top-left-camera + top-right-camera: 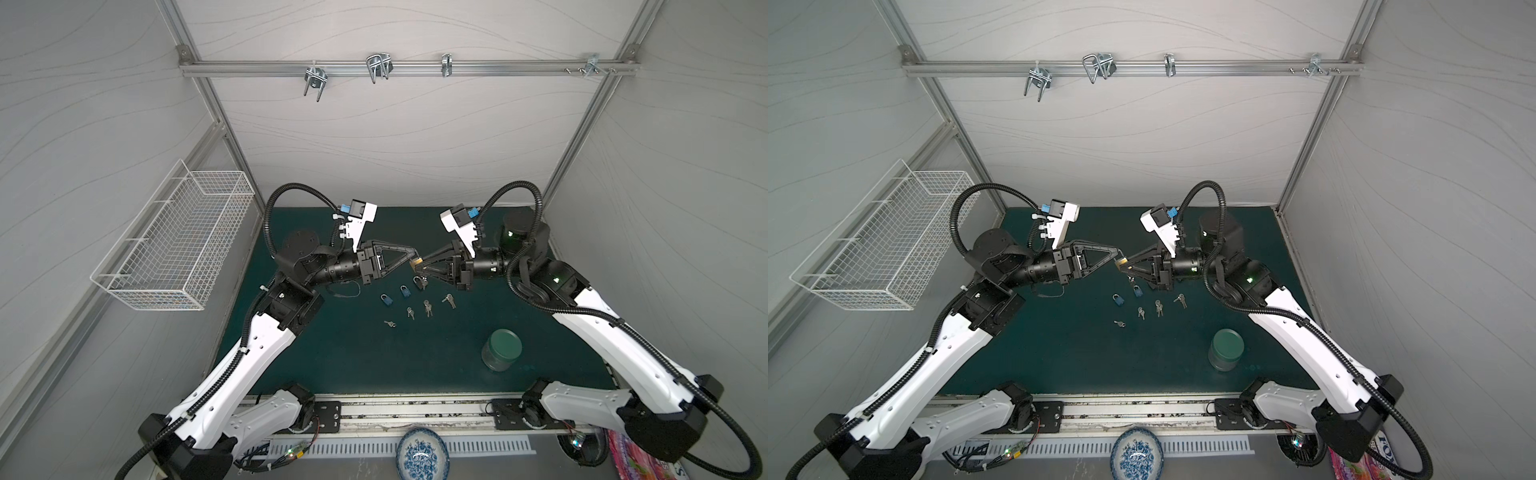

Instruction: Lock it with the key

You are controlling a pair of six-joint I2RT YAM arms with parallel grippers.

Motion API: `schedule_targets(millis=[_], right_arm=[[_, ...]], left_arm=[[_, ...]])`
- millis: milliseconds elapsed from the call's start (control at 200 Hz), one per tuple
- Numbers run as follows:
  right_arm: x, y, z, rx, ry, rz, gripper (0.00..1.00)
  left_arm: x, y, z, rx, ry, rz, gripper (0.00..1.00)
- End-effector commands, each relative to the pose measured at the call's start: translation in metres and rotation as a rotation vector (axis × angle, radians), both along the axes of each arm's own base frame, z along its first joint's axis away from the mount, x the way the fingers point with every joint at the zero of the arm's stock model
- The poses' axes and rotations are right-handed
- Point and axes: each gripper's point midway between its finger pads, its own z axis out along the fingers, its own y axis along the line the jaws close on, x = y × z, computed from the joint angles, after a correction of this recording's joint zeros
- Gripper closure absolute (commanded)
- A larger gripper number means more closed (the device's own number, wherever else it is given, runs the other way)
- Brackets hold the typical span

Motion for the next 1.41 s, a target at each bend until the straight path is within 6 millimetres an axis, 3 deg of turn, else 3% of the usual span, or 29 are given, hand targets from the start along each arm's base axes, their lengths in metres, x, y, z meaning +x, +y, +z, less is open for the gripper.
schedule_targets(millis=[0,145,580,1000,1400], right_arm=[[-0.010,-0.006,0.013,0.024,-0.051,0.022,1.00],[-0.017,-0.007,0.014,0.026,-0.047,0.056,1.00],[-0.026,-0.009,0.036,0.107,0.040,0.174,1.00],[-0.006,-0.003,0.038,0.105,-0.004,0.071,1.00],[0.002,-0.008,0.061,0.214,0.073,0.081,1.00]], left_arm=[[-0.004,0.003,0.019,-0.018,-0.059,0.014,0.94],[-0.005,0.004,0.018,-0.013,-0.062,0.021,1.00],[-0.011,0.004,0.018,-0.013,-0.089,-0.003,1.00],[-0.018,-0.006,0.007,-0.001,-0.063,-0.050,1.00],[-0.020,-0.006,-0.009,0.031,-0.046,-0.056,1.00]])
